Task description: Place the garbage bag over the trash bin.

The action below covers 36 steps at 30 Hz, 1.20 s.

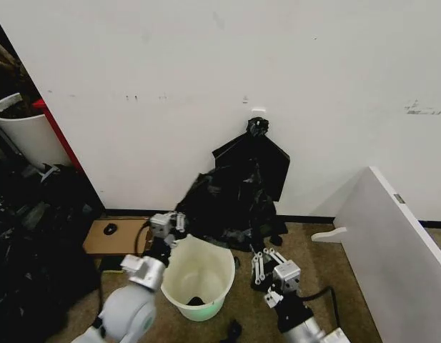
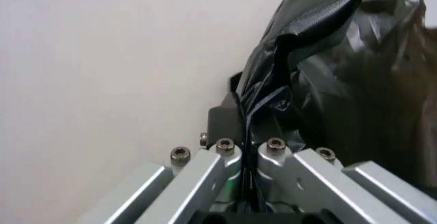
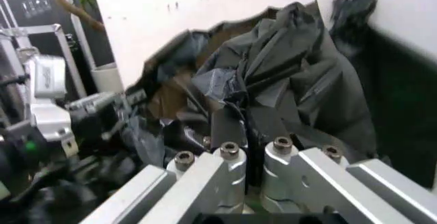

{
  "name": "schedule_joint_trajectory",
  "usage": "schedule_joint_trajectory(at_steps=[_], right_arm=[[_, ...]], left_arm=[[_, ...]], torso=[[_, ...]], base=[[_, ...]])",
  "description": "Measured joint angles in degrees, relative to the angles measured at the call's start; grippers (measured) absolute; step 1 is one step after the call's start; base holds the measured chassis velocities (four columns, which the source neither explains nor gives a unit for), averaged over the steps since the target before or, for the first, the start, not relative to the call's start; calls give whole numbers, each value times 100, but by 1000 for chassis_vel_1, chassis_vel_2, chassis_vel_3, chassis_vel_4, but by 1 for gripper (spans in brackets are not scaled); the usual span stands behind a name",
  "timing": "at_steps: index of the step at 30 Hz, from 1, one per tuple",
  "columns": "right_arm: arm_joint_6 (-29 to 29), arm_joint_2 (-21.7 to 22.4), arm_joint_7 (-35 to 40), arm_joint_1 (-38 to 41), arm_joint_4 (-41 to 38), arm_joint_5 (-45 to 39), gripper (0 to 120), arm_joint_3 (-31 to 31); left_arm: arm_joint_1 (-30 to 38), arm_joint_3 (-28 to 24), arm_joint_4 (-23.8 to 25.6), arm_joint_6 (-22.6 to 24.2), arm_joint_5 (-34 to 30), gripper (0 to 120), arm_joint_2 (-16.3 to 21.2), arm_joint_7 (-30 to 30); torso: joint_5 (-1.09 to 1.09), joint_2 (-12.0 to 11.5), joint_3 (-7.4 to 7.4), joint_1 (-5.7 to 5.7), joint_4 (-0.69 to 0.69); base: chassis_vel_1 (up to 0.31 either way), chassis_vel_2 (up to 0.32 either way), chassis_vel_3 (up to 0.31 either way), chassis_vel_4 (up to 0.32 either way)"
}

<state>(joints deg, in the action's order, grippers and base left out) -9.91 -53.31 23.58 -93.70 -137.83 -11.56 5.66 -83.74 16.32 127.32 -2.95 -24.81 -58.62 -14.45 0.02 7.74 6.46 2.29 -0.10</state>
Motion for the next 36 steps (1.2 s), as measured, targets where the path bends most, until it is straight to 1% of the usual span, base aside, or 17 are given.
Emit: schedule_joint_trajectory(at_steps=[3, 4, 6, 9, 11, 14, 15, 18, 21, 25, 26, 28, 32, 33, 35, 36], right_arm=[[151, -98, 46, 200, 40, -432, 0, 184], [291, -144, 124, 323, 74, -622, 0, 269], [357, -164, 164, 378, 86, -696, 0, 300], [758, -238, 325, 587, 155, -961, 0, 411], [952, -272, 391, 663, 255, -1044, 0, 478], [1002, -297, 401, 700, 367, -1065, 0, 518], [1016, -336, 403, 752, 553, -1070, 0, 555], [1035, -403, 448, 841, 900, -1071, 0, 608], [1138, -433, 548, 858, 1050, -1076, 0, 684], [1269, -445, 659, 818, 1164, -1032, 0, 847], [1364, -450, 694, 781, 1206, -946, 0, 960], [1469, -453, 751, 780, 1217, -922, 0, 1009], [1444, -451, 706, 757, 1184, -884, 0, 1034], [1301, -450, 578, 742, 1166, -824, 0, 1034], [834, -469, 209, 749, 1171, -652, 0, 1027], [757, -477, 140, 755, 1180, -622, 0, 1018]], left_arm=[[-201, 132, 244, 332, -118, 0, 26, -234], [-264, 137, 281, 489, -222, 0, 27, -319], [-285, 126, 283, 557, -272, 0, 25, -353], [-345, -3, 181, 863, -443, 0, -28, -528], [-343, -87, 38, 934, -470, 0, -90, -586], [-330, -141, -69, 960, -479, 0, -134, -608], [-287, -209, -229, 972, -480, 0, -188, -614], [-242, -278, -453, 1007, -480, 0, -231, -650], [-278, -308, -534, 1087, -471, 0, -233, -744], [-472, -316, -536, 1221, -438, 0, -141, -944], [-685, -312, -525, 1283, -420, 0, -20, -1137], [-825, -310, -535, 1279, -412, 0, 35, -1220], [-942, -268, -463, 1241, -403, 0, 59, -1247], [-963, -231, -410, 1193, -389, 0, 61, -1251], [-970, -162, -309, 1072, -334, 0, 64, -1251], [-969, -154, -293, 1058, -330, 0, 65, -1251]], torso=[[0, 0, 1, 1, 0], [0, 0, 1, 1, 0], [0, 0, 1, 1, 0], [-1, 0, 1, 1, 0], [-1, 0, 1, 1, 0], [-1, 0, 2, 1, 0], [-1, 0, 1, 1, -1], [-1, -1, 2, 1, -1], [0, -1, 2, 1, -1], [0, -1, 2, 1, 0], [-2, -1, 1, 1, 1], [-3, -1, 1, 1, 2], [-3, -1, 1, 1, 2], [-2, -1, 1, 1, 0], [0, -1, 1, 1, -2], [0, -1, 1, 1, -2]], base=[[0, 0, 0, 0], [0, 0, 0, 0], [0, 0, 0, 0], [0, 0, 0, 0], [0, 0, 0, 0], [0, 0, 0, 0], [0, 0, 0, 0], [0, 0, 0, 0], [0, 0, 0, 0], [0, 0, 0, 0], [0, 0, 0, 0], [0, 0, 0, 0], [0, 0, 0, 0], [0, 0, 0, 0], [0, 0, 0, 0], [0, 0, 0, 0]])
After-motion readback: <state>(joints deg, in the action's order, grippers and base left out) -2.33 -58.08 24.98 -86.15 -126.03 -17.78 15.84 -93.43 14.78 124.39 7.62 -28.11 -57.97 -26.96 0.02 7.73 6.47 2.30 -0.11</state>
